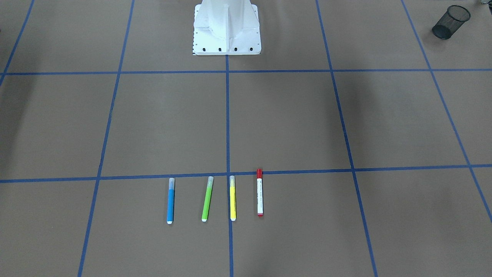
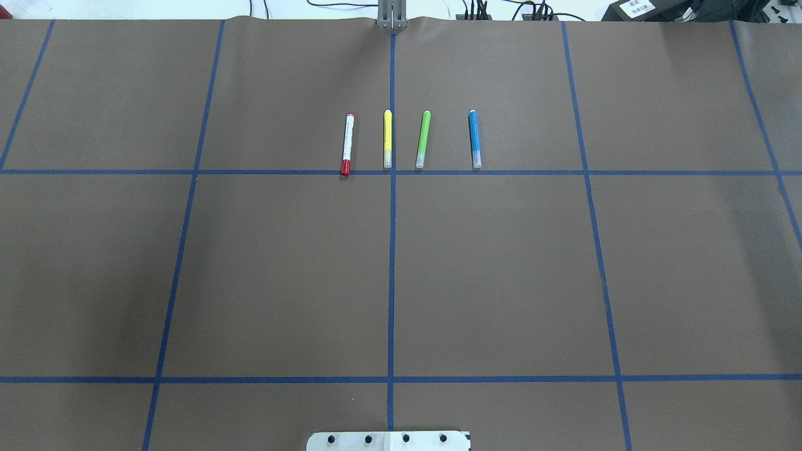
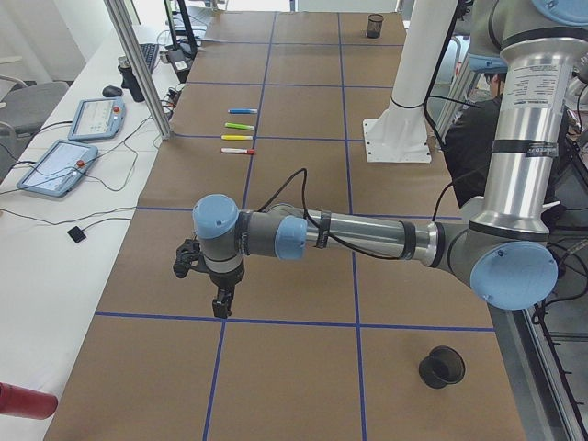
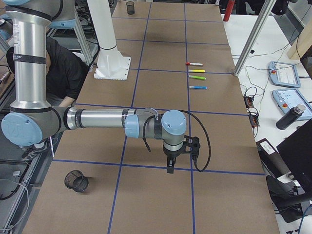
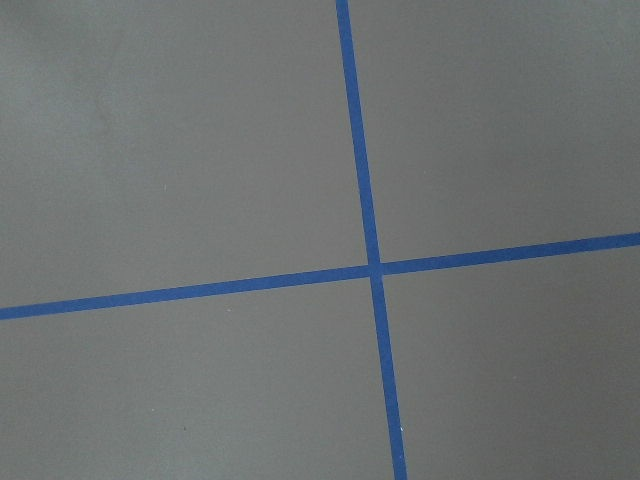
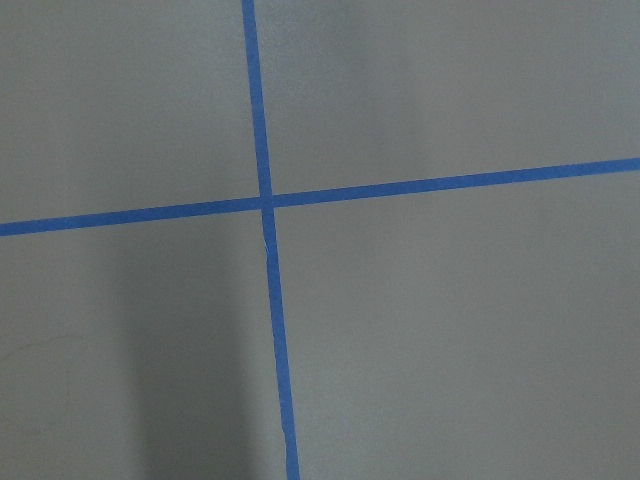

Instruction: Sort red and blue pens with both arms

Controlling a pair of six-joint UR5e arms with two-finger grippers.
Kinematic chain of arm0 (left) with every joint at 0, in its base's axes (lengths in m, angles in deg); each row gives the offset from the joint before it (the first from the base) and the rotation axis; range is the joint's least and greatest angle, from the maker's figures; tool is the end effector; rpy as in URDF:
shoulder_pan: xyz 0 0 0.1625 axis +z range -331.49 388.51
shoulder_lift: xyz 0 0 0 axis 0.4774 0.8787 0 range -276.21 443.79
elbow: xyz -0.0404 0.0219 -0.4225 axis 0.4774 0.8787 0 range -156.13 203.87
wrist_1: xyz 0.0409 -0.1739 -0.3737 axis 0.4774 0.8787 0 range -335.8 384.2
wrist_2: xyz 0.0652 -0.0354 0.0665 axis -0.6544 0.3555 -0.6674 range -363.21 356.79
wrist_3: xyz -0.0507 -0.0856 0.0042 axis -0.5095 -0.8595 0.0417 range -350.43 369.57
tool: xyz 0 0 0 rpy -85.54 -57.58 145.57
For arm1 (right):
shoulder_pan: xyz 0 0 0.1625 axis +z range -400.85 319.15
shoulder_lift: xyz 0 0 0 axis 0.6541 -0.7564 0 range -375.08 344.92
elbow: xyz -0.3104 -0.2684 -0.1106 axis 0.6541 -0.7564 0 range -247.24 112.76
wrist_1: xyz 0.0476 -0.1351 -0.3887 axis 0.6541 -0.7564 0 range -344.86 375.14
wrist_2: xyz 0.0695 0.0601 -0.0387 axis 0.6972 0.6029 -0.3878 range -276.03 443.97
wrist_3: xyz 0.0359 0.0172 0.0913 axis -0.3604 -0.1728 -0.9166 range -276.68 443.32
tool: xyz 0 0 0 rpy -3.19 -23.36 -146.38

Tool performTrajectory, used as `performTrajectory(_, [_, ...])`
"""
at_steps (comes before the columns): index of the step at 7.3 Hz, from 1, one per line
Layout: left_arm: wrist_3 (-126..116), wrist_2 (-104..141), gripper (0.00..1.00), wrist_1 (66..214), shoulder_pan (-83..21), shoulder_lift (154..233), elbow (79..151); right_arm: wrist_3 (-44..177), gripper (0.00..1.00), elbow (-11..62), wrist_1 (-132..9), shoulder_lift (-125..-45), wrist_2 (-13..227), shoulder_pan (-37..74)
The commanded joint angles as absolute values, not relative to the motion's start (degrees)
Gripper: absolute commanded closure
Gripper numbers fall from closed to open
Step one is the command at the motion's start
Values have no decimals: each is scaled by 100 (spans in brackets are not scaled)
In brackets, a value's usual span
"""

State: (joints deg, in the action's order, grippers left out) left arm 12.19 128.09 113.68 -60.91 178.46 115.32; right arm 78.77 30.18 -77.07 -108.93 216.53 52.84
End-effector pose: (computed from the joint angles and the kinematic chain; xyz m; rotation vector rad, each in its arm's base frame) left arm -0.0622 -0.5317 0.6090 0.1061 0.7187 0.0886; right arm 0.0957 -0.4591 0.6331 0.0171 -0.7435 0.1284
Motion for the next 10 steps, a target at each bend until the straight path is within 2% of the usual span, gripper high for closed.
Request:
performTrajectory(1, [1221, 12819, 0, 11367, -6087, 17837, 11545, 7884, 0, 3032, -7714, -10877, 21773, 5275])
performTrajectory(8, [1221, 12827, 0, 11446, -6061, 17792, 11667, 7814, 0, 3215, -7697, -10842, 22028, 5240])
performTrajectory(10, [1073, 12819, 0, 11944, -5781, 18151, 11852, 7762, 0, 3190, -6991, -10833, 22029, 4934])
